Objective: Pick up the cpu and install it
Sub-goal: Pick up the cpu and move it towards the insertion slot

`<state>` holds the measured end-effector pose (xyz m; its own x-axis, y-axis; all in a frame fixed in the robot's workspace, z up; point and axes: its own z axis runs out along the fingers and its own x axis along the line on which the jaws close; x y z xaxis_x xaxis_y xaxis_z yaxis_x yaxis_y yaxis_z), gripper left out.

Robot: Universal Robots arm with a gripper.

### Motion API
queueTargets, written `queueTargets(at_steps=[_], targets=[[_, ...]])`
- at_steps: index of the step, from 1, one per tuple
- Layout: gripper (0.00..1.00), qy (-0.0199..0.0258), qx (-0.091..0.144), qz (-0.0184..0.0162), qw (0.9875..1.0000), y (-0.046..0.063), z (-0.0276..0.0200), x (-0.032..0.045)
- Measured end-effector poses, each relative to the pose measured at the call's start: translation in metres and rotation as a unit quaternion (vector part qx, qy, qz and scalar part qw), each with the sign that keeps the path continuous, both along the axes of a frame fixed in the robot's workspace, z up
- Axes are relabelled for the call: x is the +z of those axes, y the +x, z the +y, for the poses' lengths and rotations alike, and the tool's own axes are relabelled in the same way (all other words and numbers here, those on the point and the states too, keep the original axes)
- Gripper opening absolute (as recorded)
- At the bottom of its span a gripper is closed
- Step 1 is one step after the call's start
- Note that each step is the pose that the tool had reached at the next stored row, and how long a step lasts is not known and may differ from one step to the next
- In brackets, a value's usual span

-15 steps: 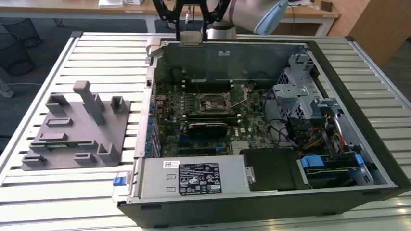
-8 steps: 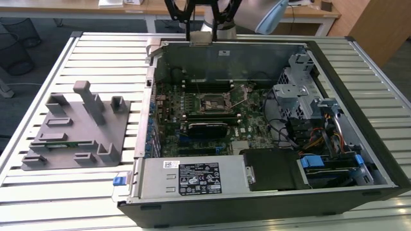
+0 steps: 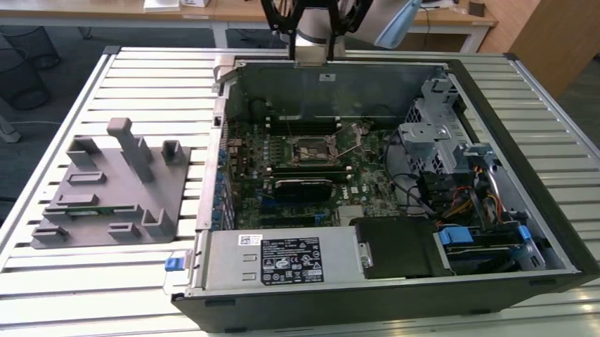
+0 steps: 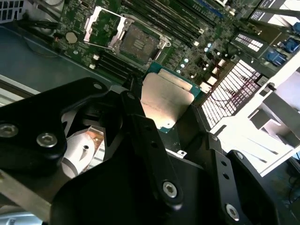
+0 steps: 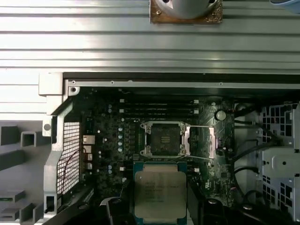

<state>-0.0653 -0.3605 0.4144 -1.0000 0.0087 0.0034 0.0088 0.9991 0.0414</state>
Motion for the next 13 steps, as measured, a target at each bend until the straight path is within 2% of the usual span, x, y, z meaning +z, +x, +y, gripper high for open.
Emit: queueTargets(at_steps=[7, 13], targets=[[0.54, 0.0, 0.0, 0.0, 1.0, 0.017, 0.0, -0.0003], [0.54, 0.0, 0.0, 0.0, 1.0, 0.023, 0.0, -0.0006]])
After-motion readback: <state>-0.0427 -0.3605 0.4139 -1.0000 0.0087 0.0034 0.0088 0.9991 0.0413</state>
